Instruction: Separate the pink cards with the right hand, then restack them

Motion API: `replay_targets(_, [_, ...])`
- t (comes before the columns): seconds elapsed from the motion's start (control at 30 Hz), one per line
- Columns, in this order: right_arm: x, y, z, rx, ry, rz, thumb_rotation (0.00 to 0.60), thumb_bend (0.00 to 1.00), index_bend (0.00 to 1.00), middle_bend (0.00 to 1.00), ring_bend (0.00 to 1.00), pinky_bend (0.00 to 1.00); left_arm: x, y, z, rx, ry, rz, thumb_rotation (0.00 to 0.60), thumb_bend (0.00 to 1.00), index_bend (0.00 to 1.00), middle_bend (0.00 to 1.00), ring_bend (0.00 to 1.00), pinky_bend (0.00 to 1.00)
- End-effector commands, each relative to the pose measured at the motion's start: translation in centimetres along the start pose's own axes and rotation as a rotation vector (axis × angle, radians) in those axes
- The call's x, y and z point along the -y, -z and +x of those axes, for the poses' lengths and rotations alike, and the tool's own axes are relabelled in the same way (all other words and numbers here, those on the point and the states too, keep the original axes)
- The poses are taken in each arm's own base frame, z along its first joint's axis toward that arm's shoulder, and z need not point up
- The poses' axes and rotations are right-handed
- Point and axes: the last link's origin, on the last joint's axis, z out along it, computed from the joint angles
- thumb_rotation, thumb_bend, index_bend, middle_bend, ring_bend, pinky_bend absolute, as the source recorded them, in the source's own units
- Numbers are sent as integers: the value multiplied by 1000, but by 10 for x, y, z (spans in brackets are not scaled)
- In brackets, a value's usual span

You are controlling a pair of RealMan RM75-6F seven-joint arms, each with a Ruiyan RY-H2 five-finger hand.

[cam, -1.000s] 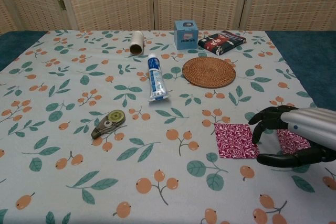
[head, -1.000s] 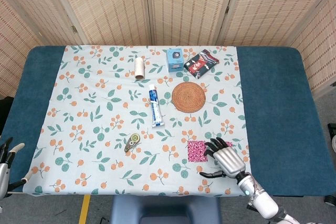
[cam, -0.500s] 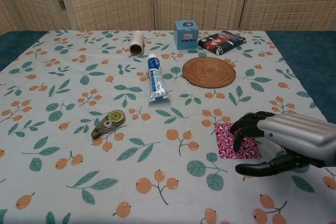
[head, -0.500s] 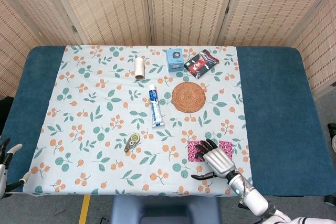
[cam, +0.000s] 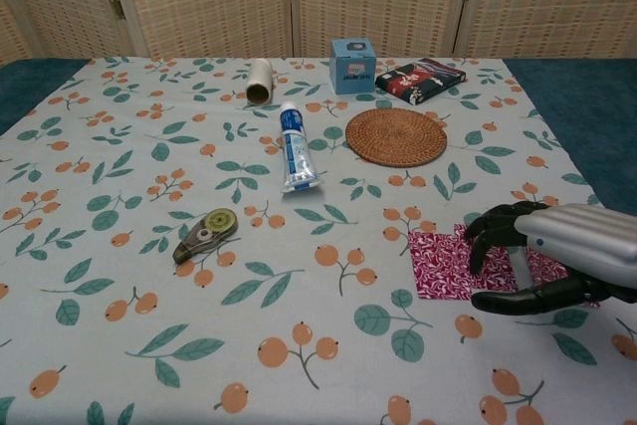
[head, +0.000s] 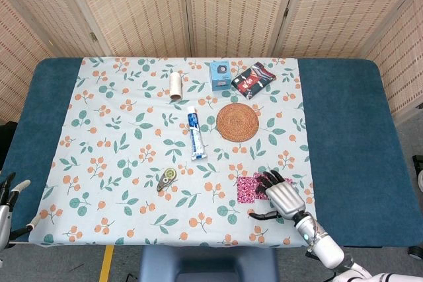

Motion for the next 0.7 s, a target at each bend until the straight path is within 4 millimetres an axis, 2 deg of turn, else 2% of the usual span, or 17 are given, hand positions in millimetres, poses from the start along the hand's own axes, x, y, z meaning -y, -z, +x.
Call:
replay_targets(0.03, [-6, 1, 3, -10, -3, -22, 68, 179, 314, 160, 0, 0, 0, 0, 0, 0, -1, 1, 600, 257, 223, 63, 115, 0])
replay_targets(0.2, [-8, 7, 7, -24, -8, -17, 67, 179, 314, 160, 0, 0, 0, 0, 0, -1, -1, 3, 600, 257, 223, 63, 116, 0])
replay_targets(0.47, [-3, 23, -1, 16, -19, 22, 69, 179, 314, 160, 0, 0, 0, 2, 1, 1, -3, 3, 600, 257, 223, 63, 115, 0])
replay_targets(0.7, [-2, 28, -5, 23, -6, 34, 67, 179, 314, 160, 0, 0, 0, 3, 2, -2, -3, 3, 600, 257, 223, 63, 116, 0])
